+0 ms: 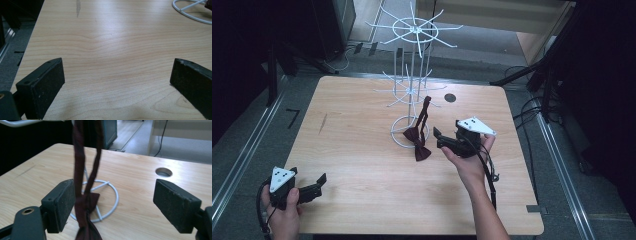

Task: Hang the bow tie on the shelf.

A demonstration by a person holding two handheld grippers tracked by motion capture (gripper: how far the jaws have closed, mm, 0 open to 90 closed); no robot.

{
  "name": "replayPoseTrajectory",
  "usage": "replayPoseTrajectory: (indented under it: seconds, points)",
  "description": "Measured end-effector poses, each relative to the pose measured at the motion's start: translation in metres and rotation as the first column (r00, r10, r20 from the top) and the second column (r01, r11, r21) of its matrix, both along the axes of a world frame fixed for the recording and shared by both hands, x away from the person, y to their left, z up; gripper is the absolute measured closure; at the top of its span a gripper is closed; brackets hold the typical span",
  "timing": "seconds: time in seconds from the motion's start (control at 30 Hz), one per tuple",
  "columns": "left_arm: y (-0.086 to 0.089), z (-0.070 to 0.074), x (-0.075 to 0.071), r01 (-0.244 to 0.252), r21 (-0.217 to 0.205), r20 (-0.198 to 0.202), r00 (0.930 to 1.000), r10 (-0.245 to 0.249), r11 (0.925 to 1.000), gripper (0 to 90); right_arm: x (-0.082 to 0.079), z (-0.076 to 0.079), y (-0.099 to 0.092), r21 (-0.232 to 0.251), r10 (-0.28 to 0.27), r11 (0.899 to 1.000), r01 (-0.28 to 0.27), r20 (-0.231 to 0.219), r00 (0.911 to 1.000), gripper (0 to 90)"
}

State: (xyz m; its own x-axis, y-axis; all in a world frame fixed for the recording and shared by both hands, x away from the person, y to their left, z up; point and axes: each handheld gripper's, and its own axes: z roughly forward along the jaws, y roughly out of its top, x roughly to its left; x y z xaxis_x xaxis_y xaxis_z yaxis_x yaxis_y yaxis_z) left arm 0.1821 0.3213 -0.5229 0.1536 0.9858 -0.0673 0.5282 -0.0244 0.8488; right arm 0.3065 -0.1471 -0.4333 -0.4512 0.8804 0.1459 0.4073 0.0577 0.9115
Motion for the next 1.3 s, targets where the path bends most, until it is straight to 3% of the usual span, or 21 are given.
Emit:
replayPoseTrajectory:
  seconds: [0.67, 1.3]
  points:
    - [-0.001, 0.0, -0.001, 0.002, 0.01, 0.012, 0.9999, -0.003, 0.9999, 0.1, -0.025, -0.041, -0.066, -0.005, -0.095, 0.995, 0.095, -0.054, 0.994, 14.8]
    - [-0.002, 0.0, -0.001, 0.005, 0.025, 0.013, 0.9999, -0.006, 0.9997, 0.2, -0.054, -0.076, -0.131, -0.003, -0.223, 0.975, 0.224, -0.106, 0.9691, 14.2]
